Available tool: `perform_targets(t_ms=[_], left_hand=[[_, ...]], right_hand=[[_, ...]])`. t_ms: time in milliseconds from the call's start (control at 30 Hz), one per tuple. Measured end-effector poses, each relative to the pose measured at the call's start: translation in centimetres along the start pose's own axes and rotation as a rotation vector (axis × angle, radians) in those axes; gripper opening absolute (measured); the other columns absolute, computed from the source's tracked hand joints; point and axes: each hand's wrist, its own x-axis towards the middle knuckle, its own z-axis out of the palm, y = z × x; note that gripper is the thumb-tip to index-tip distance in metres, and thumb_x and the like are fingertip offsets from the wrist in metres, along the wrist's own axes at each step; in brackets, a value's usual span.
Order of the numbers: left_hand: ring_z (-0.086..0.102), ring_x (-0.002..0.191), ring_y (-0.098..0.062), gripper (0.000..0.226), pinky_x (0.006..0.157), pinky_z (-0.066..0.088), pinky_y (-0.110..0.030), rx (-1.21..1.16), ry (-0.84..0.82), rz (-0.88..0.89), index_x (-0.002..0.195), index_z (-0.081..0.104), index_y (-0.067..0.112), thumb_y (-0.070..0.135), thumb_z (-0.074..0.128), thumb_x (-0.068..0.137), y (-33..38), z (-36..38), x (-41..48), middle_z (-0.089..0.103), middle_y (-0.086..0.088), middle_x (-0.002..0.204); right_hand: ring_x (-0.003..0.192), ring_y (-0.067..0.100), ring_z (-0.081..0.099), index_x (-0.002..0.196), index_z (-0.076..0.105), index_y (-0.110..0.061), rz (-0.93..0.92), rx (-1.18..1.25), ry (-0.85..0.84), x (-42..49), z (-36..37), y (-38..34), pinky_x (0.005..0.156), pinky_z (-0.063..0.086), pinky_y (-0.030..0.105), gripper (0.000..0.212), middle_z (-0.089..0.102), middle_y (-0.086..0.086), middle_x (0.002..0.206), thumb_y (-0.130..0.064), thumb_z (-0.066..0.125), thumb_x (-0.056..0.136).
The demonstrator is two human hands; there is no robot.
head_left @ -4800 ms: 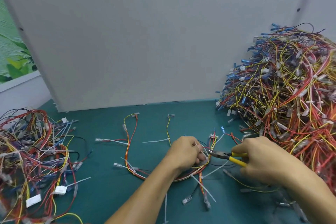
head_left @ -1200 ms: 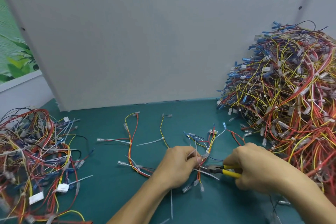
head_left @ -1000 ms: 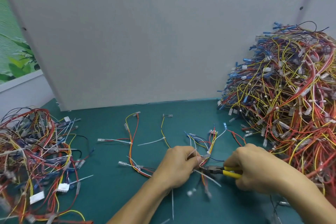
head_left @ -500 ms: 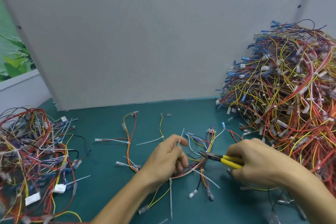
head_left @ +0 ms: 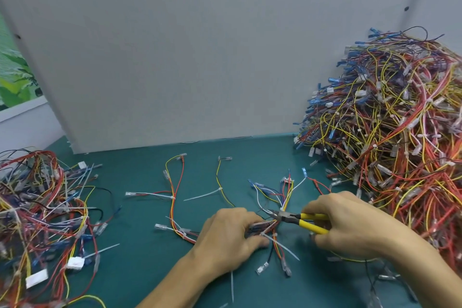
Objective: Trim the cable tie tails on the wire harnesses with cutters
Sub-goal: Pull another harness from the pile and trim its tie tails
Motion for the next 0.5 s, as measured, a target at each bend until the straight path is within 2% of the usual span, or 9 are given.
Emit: perform_targets(t_ms=[100,167,300,400,500], left_hand=[[0.053,0.084,-0.010,0.030,0.070,0.043,-0.027,0.013,0.025,0.017,0.103,0.063,0.033,0.055,0.053,0.086,0.3,0.3,0.2,0.054,0.009,0.078],[0.051,0.080,-0.013,0.026,0.066,0.040,-0.028,-0.015,0.039,-0.017,0.092,0.062,0.027,0.050,0.049,0.090,0.4,0.4,0.2,0.047,0.009,0.069],[0.050,0.069,-0.014,0.023,0.065,0.040,-0.030,-0.102,0.023,-0.110,0.081,0.061,0.021,0.041,0.054,0.089,0.3,0.4,0.4,0.046,0.009,0.060],[0.042,0.054,-0.004,0.016,0.058,0.036,-0.023,-0.288,-0.003,-0.152,0.073,0.063,0.024,0.032,0.061,0.087,0.1,0.0,0.6,0.046,0.013,0.050],[0.039,0.052,-0.003,0.015,0.055,0.033,-0.018,-0.356,-0.003,-0.169,0.072,0.065,0.022,0.027,0.063,0.086,-0.1,-0.3,0.7,0.045,0.011,0.051]], right_hand=[[0.069,0.015,0.051,0.079,0.059,-0.025,0.011,-0.024,0.004,0.1,0.1,0.2,0.056,0.040,0.027,0.011,0.056,-0.001,0.071,-0.034,0.060,0.073],[0.070,0.015,0.052,0.080,0.060,-0.024,0.021,-0.045,0.002,0.1,0.1,0.3,0.056,0.040,0.027,0.013,0.057,-0.002,0.072,-0.035,0.060,0.073],[0.076,0.018,0.056,0.076,0.056,-0.027,0.028,-0.076,-0.037,0.2,0.4,0.1,0.060,0.044,0.029,0.008,0.058,-0.003,0.076,-0.034,0.059,0.072],[0.085,0.020,0.058,0.091,0.060,-0.030,0.013,-0.099,-0.045,0.5,1.0,-0.3,0.069,0.049,0.033,0.020,0.060,-0.004,0.086,-0.036,0.058,0.071],[0.091,0.021,0.056,0.105,0.062,-0.030,-0.007,-0.134,-0.013,0.7,1.7,-0.5,0.070,0.048,0.030,0.034,0.059,-0.004,0.093,-0.040,0.056,0.074]])
